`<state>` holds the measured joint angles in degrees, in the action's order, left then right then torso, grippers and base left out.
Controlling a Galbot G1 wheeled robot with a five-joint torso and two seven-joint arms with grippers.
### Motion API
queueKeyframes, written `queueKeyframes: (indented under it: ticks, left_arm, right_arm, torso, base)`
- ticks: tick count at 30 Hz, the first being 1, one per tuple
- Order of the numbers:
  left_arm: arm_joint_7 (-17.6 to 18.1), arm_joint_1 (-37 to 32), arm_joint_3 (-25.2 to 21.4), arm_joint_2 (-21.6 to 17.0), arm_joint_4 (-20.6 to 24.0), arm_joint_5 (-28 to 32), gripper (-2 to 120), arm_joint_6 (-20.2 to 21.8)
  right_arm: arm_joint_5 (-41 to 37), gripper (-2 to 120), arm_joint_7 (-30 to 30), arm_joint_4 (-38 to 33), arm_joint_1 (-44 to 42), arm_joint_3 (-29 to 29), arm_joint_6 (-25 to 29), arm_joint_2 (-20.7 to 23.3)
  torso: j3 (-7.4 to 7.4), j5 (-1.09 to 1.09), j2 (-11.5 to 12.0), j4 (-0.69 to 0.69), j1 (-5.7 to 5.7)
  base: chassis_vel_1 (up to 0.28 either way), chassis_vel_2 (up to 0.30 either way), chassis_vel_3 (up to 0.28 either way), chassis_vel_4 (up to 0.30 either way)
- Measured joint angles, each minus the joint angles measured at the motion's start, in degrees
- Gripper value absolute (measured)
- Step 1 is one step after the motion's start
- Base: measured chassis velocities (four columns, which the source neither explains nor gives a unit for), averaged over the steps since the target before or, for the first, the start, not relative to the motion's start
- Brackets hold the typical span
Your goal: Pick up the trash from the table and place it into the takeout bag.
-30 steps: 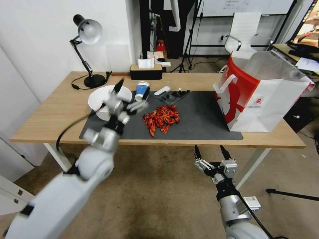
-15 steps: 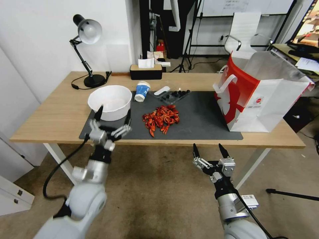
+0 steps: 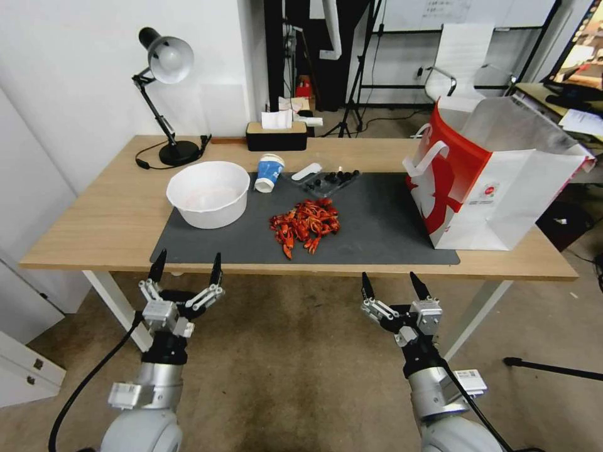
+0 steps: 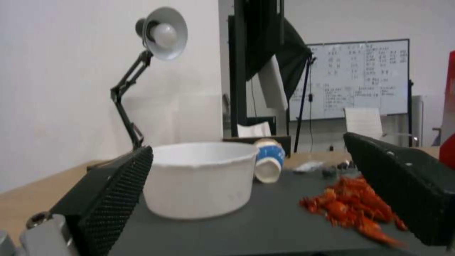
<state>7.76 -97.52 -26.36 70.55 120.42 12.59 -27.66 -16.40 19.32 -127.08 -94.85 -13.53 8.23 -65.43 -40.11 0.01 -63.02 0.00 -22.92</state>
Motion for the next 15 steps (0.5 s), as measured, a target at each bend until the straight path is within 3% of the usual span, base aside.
queueKeyframes:
  ticks: [5, 15]
  left_arm:
    - [0.67, -2.40, 0.05, 0.73, 0.00, -0.75, 100, 3.52]
    - [1.50, -2.57, 0.20, 0.18, -0.42, 1.30, 100, 6.35]
  right_arm:
    - [-0.01, 100, -0.01, 0.00, 0.00, 0.05, 0.00, 0.17]
    - [-0.33, 100, 0.01, 0.47, 0.54, 0.06, -0.02, 0.34]
  torso:
    - [0.00, 0.00, 0.00, 0.00, 0.00]
    - [0.00, -0.01, 0.00, 0.00, 0.00]
  base:
    - [0.000, 0.000, 0.000, 0.000]
    - [0.000, 0.000, 0.000, 0.000]
